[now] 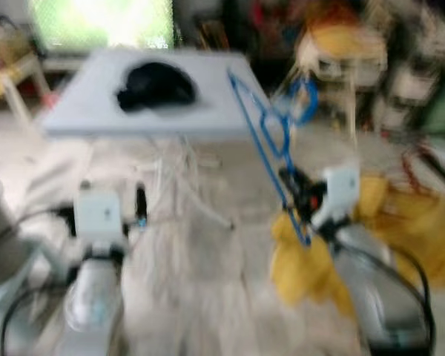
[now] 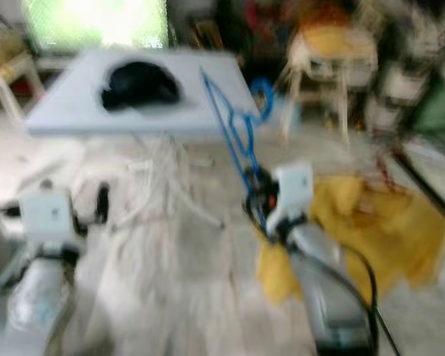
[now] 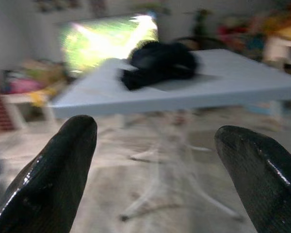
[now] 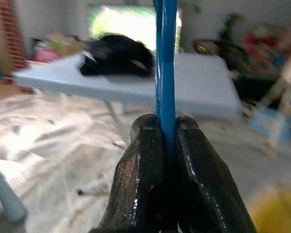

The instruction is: Hang hanger

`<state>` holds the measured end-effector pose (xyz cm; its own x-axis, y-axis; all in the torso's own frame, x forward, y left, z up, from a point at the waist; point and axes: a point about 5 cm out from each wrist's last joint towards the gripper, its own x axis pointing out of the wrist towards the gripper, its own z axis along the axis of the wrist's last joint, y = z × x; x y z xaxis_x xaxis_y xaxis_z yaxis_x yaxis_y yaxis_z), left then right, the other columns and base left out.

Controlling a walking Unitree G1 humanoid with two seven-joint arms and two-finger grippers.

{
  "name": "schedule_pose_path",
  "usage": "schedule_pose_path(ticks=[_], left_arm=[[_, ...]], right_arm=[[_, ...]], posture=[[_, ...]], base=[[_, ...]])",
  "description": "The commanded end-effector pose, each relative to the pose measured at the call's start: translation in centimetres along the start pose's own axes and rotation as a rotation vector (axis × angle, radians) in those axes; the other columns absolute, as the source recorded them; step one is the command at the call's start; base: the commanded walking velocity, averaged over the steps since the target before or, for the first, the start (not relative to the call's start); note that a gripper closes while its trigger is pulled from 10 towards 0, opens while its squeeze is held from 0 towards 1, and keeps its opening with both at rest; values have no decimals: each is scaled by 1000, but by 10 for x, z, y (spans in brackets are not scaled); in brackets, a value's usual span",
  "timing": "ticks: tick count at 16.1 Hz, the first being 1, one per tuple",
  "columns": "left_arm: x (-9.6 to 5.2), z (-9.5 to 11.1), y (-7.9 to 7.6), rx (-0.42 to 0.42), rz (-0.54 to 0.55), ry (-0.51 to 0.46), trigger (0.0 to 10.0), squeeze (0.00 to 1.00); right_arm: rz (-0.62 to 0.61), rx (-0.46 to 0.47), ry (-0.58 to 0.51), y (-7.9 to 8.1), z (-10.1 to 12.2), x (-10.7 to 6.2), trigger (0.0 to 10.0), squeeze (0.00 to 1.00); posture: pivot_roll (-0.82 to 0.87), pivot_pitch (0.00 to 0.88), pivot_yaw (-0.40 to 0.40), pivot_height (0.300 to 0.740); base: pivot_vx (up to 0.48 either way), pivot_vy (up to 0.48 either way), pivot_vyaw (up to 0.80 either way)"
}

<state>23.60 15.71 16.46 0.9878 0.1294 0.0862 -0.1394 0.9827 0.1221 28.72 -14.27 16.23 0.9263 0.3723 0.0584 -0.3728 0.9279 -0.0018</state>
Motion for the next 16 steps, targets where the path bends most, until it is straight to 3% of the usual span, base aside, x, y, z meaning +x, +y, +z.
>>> schedule_pose_path(ticks=[1,7,16], left_arm=[[4,7,-3,-12,-26,-25,10000,0],[21,11,9,-73,-35,-24,10000,0],[24,6,6,-120,-70,14,10000,0]], right_arm=[[-21,-2,-6,-4,3,-1,10000,0],[-84,-35,20,-9,0,-3,10000,0],[-95,-23,36,-10,-4,-5,10000,0]], posture=[[-14,57,-61,740],[-22,61,-58,740],[-25,56,-61,740]], base=[[0,0,-800],[0,0,-800],[0,0,-800]])
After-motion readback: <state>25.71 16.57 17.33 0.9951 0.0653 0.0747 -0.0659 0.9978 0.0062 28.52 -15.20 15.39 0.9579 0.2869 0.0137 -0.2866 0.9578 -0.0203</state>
